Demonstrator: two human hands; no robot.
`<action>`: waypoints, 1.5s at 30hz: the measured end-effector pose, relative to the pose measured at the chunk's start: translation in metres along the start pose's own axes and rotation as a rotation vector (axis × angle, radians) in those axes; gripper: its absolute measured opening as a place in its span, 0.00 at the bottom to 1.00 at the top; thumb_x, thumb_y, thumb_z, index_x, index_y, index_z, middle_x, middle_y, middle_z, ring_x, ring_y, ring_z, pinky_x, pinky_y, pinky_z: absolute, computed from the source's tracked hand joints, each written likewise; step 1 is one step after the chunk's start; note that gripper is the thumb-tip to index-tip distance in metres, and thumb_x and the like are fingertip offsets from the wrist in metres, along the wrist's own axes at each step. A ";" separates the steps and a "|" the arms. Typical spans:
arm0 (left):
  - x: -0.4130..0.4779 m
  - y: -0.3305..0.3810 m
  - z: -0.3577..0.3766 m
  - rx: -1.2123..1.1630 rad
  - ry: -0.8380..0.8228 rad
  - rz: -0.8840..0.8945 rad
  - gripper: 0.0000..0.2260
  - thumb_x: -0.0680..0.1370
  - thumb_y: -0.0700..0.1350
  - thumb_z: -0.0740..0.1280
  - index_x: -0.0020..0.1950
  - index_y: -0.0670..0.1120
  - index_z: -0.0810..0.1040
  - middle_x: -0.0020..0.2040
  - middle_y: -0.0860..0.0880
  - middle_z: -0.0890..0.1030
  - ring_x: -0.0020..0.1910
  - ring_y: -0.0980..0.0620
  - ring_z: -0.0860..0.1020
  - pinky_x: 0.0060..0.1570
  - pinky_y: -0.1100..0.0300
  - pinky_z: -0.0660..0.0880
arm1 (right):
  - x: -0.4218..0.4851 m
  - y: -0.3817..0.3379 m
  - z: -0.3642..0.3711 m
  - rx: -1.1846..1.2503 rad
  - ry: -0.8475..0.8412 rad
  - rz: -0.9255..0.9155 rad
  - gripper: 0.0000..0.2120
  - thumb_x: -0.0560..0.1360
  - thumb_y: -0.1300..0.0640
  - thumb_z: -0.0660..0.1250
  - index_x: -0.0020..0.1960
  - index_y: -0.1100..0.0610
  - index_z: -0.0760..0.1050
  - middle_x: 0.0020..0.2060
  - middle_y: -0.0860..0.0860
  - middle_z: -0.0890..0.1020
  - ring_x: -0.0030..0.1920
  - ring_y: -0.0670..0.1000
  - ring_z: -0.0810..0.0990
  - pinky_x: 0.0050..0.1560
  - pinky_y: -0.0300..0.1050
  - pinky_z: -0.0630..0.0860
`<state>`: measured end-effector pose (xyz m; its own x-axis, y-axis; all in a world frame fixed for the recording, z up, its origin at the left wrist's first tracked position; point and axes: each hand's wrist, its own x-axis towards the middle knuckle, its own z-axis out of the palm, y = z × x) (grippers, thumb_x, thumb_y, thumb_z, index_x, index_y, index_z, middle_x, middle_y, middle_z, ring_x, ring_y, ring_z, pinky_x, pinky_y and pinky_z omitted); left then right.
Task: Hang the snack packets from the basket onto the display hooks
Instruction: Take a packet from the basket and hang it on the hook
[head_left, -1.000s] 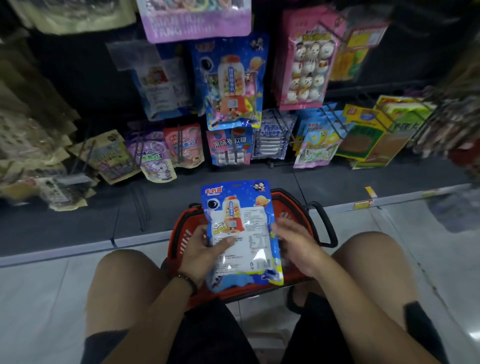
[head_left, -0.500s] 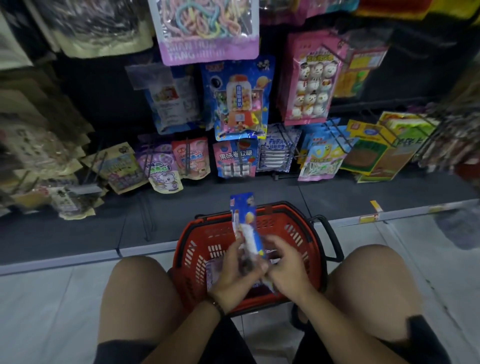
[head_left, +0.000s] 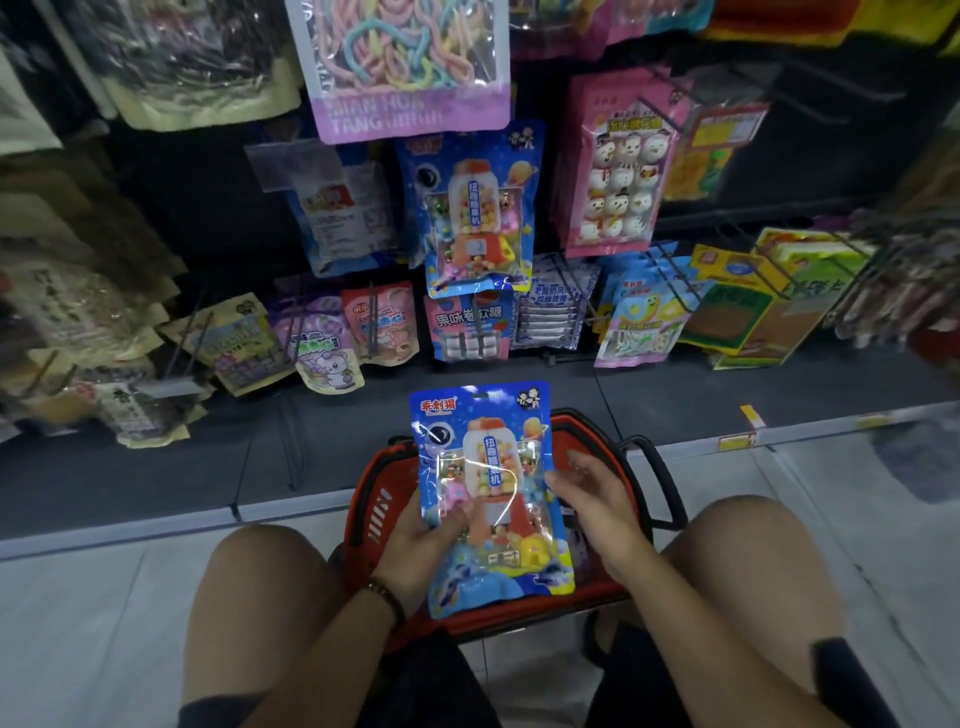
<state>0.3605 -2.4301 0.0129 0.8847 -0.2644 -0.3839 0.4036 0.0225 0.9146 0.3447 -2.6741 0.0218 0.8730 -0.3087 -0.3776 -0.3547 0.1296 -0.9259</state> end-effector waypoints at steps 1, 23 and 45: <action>0.001 0.000 0.001 -0.010 -0.009 0.006 0.23 0.80 0.48 0.73 0.74 0.46 0.76 0.66 0.44 0.85 0.65 0.41 0.84 0.67 0.38 0.79 | 0.002 -0.002 0.001 0.068 -0.030 0.014 0.21 0.76 0.55 0.79 0.66 0.54 0.79 0.57 0.54 0.86 0.58 0.56 0.86 0.55 0.49 0.83; 0.101 0.174 0.019 0.102 0.148 0.369 0.10 0.85 0.48 0.71 0.66 0.52 0.82 0.63 0.53 0.87 0.64 0.50 0.85 0.67 0.45 0.79 | 0.073 -0.180 0.030 -0.132 -0.073 -0.490 0.24 0.79 0.39 0.72 0.55 0.61 0.80 0.53 0.66 0.83 0.56 0.69 0.82 0.58 0.72 0.79; 0.166 0.243 0.021 0.042 0.235 0.511 0.13 0.84 0.47 0.71 0.69 0.49 0.80 0.67 0.51 0.85 0.66 0.47 0.84 0.66 0.41 0.80 | 0.139 -0.252 0.062 -0.106 0.071 -0.613 0.13 0.82 0.46 0.70 0.49 0.57 0.82 0.46 0.62 0.84 0.46 0.59 0.84 0.52 0.63 0.80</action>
<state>0.6009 -2.4893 0.1743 0.9954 -0.0077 0.0957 -0.0952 0.0519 0.9941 0.5761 -2.6911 0.2031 0.9053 -0.3596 0.2260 0.1689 -0.1836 -0.9684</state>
